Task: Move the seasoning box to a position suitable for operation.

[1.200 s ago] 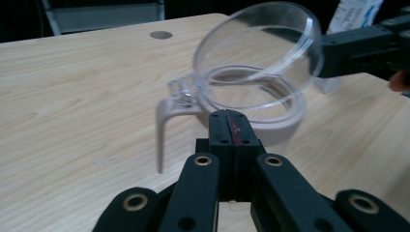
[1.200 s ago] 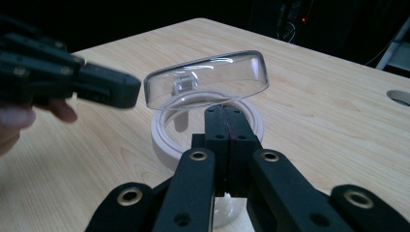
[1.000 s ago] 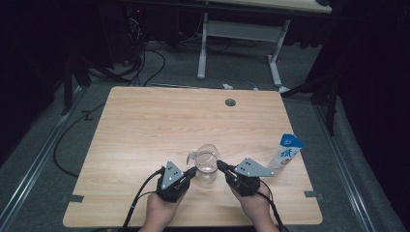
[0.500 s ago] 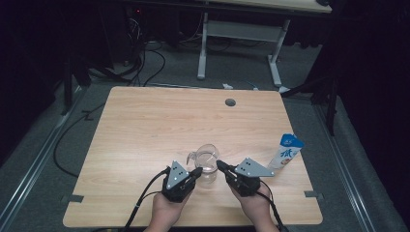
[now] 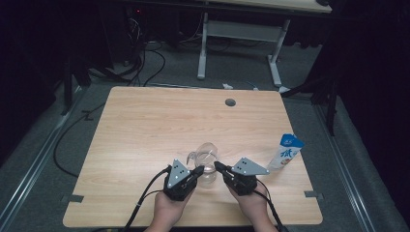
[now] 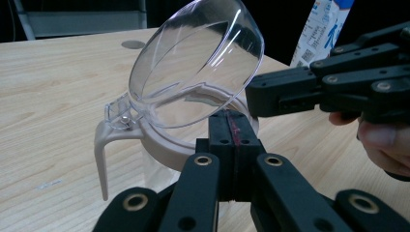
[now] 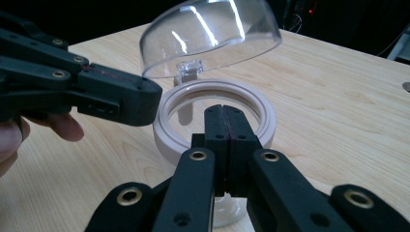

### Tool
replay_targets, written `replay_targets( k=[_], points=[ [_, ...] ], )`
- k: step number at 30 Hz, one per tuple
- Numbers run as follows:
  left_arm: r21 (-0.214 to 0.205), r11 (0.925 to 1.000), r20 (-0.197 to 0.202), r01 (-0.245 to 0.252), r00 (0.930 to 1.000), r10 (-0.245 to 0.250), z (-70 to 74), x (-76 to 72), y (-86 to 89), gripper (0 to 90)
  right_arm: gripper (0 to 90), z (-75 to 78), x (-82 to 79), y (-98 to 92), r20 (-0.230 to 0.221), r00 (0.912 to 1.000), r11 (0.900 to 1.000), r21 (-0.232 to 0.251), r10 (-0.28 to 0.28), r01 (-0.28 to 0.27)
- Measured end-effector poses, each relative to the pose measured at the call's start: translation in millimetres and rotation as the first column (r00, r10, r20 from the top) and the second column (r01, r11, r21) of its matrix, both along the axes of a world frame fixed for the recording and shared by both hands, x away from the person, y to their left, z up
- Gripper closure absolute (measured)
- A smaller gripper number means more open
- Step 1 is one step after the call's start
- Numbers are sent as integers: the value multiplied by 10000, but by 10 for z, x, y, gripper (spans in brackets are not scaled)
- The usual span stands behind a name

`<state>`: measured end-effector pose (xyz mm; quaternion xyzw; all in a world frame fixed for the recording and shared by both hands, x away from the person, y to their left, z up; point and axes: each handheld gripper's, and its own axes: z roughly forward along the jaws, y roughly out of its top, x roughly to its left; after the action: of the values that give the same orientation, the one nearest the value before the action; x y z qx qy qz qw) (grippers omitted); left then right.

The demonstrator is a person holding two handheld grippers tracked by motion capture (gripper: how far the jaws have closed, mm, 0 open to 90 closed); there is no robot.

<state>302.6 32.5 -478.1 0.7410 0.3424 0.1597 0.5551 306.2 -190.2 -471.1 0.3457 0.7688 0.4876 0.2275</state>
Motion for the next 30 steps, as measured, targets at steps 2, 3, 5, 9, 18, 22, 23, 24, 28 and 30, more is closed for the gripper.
replay_targets(
  k=[2,3,5,9,18,22,23,24,28,30],
  points=[
    [-52,10000,39,-41,10000,41,8,2,9,900,899,-11,0,7,67,10000,10000,-6,9,-9],
    [-74,10000,45,-62,10000,62,14,4,16,900,899,-12,-1,9,77,10000,10000,-9,18,-18],
    [-143,9998,76,-118,9999,119,23,9,32,900,900,-16,-2,8,111,9999,10000,-11,27,-27],
    [-234,9994,89,-262,9996,264,36,29,62,900,900,-25,-4,2,153,9999,10000,40,58,-59],
    [-267,9981,176,-562,9982,567,50,72,137,900,900,-32,-9,6,211,9998,10000,14,68,-69],
    [-321,9973,138,-667,9976,672,50,94,173,900,900,-35,-11,6,240,9997,10000,26,73,-73],
    [-355,9967,126,-723,9973,728,50,100,182,900,900,-35,-12,7,245,9997,10000,23,68,-69],
    [-371,9964,111,-758,9970,762,49,107,194,900,900,-35,-13,7,242,9997,10000,11,57,-58],
    [-351,9962,133,-803,9966,808,45,116,219,900,900,-37,-15,9,249,9997,10000,22,84,-84],
    [-354,9961,123,-805,9966,810,42,115,218,900,900,-37,-16,9,251,9996,10000,20,86,-87]
  ],
)
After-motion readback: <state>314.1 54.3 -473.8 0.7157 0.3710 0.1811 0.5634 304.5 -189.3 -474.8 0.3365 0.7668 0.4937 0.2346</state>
